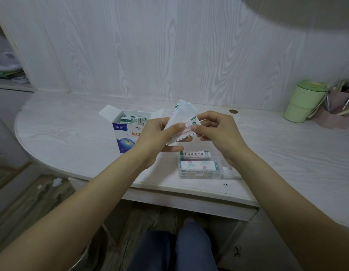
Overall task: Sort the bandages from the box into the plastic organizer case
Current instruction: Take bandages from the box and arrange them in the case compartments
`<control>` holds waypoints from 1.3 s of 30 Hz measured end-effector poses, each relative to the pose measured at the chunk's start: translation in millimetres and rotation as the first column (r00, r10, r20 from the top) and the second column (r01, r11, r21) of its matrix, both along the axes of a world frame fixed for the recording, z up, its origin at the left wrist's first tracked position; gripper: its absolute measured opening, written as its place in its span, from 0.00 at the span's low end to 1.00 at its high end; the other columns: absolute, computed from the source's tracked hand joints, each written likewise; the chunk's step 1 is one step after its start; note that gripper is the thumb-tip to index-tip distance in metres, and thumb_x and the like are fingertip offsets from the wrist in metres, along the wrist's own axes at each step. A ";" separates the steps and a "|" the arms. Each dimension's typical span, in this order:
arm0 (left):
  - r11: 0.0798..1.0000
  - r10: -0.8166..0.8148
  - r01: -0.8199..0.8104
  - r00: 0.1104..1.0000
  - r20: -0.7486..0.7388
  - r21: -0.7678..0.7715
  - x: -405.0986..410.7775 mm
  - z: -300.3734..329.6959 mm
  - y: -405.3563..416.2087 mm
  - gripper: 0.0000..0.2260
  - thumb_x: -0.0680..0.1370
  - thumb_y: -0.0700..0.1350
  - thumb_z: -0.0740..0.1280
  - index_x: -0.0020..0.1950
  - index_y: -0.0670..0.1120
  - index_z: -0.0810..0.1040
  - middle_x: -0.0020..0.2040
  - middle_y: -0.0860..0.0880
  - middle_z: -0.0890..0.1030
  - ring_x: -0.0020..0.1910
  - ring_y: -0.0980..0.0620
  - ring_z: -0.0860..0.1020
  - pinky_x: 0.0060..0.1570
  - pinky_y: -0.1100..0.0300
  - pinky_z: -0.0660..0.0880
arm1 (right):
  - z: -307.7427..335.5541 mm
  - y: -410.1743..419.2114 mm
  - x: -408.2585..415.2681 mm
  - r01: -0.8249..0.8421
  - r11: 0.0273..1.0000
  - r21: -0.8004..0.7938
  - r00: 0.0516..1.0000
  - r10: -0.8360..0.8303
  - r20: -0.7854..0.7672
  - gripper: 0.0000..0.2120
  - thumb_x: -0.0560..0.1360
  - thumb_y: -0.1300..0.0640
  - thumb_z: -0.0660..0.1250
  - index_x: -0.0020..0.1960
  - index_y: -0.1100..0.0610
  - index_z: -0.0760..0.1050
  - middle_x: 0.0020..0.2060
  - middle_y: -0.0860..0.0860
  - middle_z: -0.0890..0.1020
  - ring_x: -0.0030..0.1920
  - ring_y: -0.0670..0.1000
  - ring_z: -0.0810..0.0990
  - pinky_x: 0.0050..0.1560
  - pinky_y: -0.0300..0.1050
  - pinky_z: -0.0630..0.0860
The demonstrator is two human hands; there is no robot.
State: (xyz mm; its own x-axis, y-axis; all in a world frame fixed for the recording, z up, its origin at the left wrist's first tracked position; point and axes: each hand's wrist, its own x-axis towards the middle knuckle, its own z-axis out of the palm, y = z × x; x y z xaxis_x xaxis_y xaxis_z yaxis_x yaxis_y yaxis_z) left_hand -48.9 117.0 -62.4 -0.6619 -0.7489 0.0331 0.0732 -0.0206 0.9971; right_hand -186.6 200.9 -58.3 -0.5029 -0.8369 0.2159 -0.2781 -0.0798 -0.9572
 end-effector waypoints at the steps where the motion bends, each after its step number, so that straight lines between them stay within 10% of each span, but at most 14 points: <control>1: 1.000 -0.009 0.009 1.000 0.011 -0.003 0.1 -0.5 -0.1 0.04 0.77 0.41 0.67 0.50 0.46 0.79 0.45 0.47 0.85 0.43 0.50 0.84 0.37 0.58 0.82 | -0.5 0.5 -0.6 -0.001 1.000 -0.001 1.000 0.001 -0.004 0.09 0.71 0.67 0.71 0.47 0.55 0.79 0.33 0.51 0.79 0.30 0.42 0.78 0.35 0.33 0.76; 22: 0.984 0.123 -0.106 0.986 0.114 -0.143 -1.1 -11.2 -11.4 0.06 0.79 0.43 0.64 0.46 0.44 0.79 0.39 0.50 0.84 0.31 0.54 0.82 0.29 0.63 0.78 | -29.8 6.2 -28.7 0.236 0.946 0.223 0.942 -0.166 -0.292 0.02 0.73 0.60 0.70 0.45 0.54 0.81 0.35 0.51 0.83 0.29 0.40 0.78 0.32 0.31 0.70; 30: 0.955 0.115 -0.036 0.960 0.254 -0.295 -8.3 -19.3 -15.2 0.06 0.80 0.44 0.62 0.47 0.45 0.78 0.41 0.51 0.84 0.26 0.57 0.78 0.23 0.68 0.70 | -30.2 0.0 -22.8 0.289 0.873 0.392 0.783 0.020 -0.622 0.05 0.74 0.57 0.70 0.48 0.56 0.81 0.40 0.49 0.76 0.45 0.50 0.76 0.42 0.42 0.72; 39: 0.814 0.135 0.163 0.881 0.454 -0.558 -27.6 -17.9 -15.6 0.09 0.83 0.44 0.56 0.51 0.40 0.72 0.48 0.46 0.82 0.24 0.52 0.75 0.23 0.71 0.68 | -23.0 -3.1 -21.8 0.248 0.848 0.469 0.735 0.150 -0.661 0.07 0.74 0.59 0.70 0.52 0.56 0.82 0.38 0.46 0.75 0.42 0.47 0.73 0.42 0.41 0.68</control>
